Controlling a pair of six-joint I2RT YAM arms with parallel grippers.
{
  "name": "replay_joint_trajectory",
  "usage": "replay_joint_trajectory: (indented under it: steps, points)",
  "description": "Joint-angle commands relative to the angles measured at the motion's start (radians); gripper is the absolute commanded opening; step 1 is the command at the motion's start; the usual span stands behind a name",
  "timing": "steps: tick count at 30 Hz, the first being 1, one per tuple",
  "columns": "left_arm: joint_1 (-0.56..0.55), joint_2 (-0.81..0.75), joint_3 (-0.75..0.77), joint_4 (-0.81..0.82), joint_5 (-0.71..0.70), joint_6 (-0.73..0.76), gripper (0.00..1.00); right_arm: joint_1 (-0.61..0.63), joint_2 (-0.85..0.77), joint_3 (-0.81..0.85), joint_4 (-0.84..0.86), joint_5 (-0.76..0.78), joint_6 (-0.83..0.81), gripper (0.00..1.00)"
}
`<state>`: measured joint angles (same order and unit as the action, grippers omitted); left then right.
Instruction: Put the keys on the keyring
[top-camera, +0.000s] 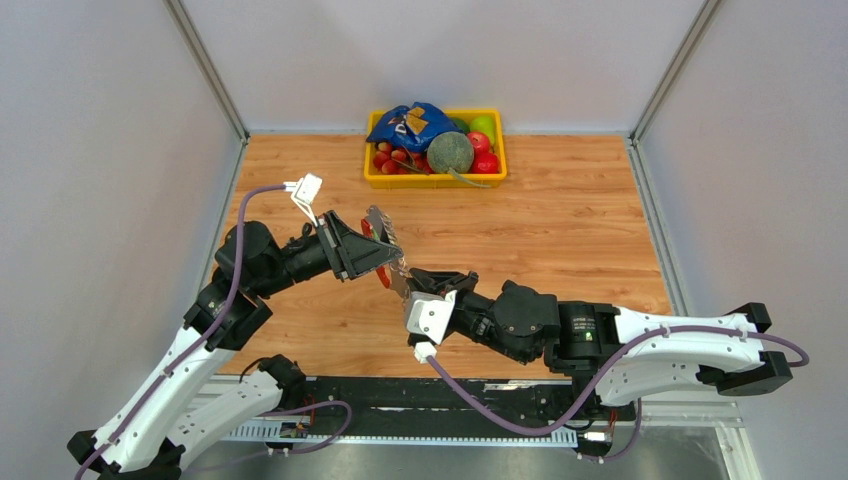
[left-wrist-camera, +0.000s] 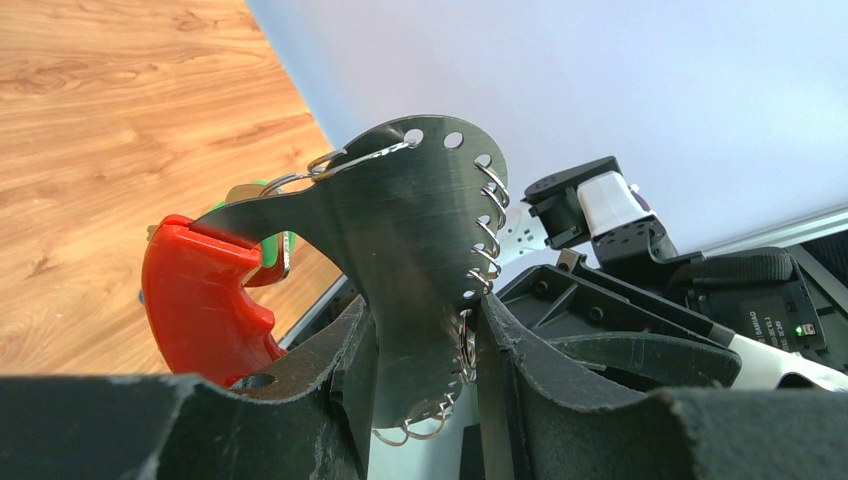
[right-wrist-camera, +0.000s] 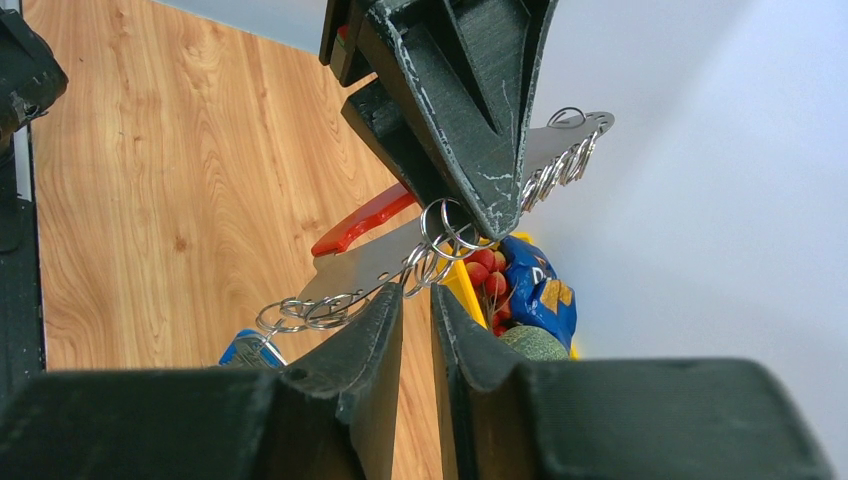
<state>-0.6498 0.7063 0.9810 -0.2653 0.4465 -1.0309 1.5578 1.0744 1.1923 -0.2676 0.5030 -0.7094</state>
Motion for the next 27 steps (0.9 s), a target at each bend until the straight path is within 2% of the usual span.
replay_joint_trajectory:
  steps: [1,10,15,27]
  points:
    - [-0.002,-0.012,0.040,0.053,0.032,0.002,0.00,0.006,-0.003,0.032,0.074,0.045,-0.009,0.21]
    - [-0.002,-0.014,0.032,0.067,0.042,-0.003,0.00,0.006,-0.002,0.034,0.095,0.031,-0.010,0.15]
    - [-0.002,-0.022,0.030,0.066,0.040,-0.003,0.00,0.010,-0.006,0.037,0.115,0.053,-0.024,0.16]
    - [-0.002,-0.024,0.026,0.074,0.049,-0.006,0.00,0.019,0.000,0.024,0.154,0.069,-0.054,0.27]
